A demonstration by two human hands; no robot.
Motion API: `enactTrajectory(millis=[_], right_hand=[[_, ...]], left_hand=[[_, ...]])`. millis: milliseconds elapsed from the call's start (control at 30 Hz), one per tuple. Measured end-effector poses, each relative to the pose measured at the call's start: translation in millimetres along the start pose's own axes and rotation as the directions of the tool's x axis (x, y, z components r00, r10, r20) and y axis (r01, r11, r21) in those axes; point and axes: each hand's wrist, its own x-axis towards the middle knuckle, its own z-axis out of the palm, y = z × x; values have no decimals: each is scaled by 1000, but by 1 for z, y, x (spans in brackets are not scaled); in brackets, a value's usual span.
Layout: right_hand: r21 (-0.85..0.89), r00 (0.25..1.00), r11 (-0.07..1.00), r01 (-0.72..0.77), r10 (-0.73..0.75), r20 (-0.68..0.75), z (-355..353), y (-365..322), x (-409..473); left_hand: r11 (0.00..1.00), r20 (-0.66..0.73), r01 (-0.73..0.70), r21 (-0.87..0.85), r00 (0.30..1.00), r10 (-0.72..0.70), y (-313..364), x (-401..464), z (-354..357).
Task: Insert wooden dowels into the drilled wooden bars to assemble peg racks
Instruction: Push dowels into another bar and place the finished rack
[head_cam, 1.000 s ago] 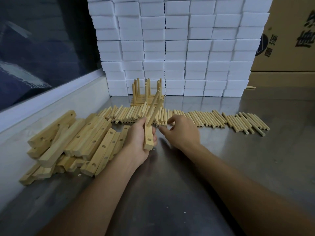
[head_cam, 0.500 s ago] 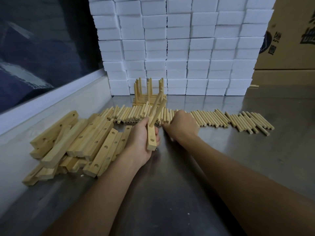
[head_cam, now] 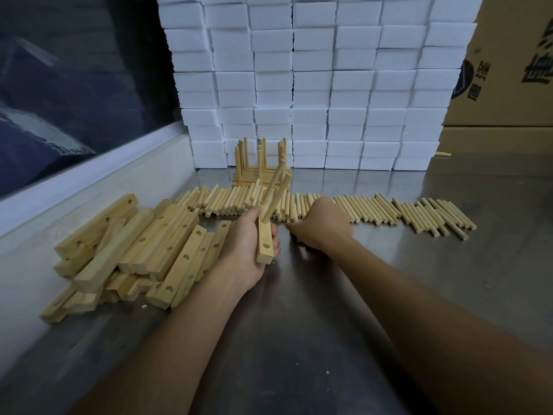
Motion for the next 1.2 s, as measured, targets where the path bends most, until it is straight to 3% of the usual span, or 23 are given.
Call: enactTrajectory(millis=[200, 300, 467, 567, 700, 867, 1200], right_hand=[[49, 997, 999, -3, -1, 74, -22, 14, -28], [241, 998, 971, -8, -9, 67, -37, 25, -42], [690, 999, 724, -20, -7, 35, -49, 50, -57], [843, 997, 533, -72, 39, 61, -49, 62, -57], [890, 997, 450, -75, 18, 75, -48, 66, -50], [862, 989, 494, -116, -19, 144, -45, 67, -48], [944, 984, 284, -170, 4, 176, -47, 66, -47]], left_hand=[[1000, 3, 5, -2, 1000, -5, 0, 0, 0], [1000, 4, 4, 5, 1000, -4, 0, -1, 0], [1000, -2, -4, 22, 1000, 4, 1, -3, 1], [1000, -8, -4, 27, 1000, 4, 2, -4, 1], [999, -9, -3, 44, 1000, 3, 1, -4, 1], [999, -8, -5, 33, 1000, 5, 2, -4, 1], [1000, -8, 1, 23, 1000, -1, 2, -4, 1]])
